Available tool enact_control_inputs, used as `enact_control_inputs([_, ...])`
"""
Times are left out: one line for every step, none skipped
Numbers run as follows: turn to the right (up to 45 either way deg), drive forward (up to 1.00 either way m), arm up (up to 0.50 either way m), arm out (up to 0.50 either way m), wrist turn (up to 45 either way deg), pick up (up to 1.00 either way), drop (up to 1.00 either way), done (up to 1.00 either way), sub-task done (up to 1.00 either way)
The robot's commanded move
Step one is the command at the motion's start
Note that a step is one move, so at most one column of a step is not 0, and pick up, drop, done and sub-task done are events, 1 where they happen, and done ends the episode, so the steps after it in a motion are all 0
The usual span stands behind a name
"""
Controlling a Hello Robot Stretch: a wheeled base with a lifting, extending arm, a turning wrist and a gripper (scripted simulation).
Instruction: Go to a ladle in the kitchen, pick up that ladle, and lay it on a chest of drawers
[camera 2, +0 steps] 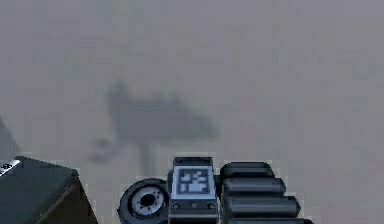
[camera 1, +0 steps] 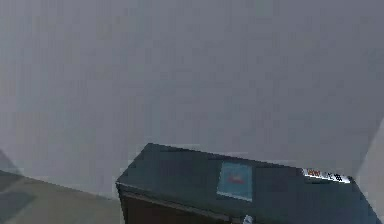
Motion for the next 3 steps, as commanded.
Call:
enact_control_inputs([-45.0,0.0,0.0,0.0,0.0,0.0,0.0,0.0,0.0])
enact_control_inputs([-45.0,0.0,0.0,0.0,0.0,0.0,0.0,0.0,0.0])
enact_control_inputs([-6.0,0.0,0.0,0.0,0.0,0.0,0.0,0.0,0.0])
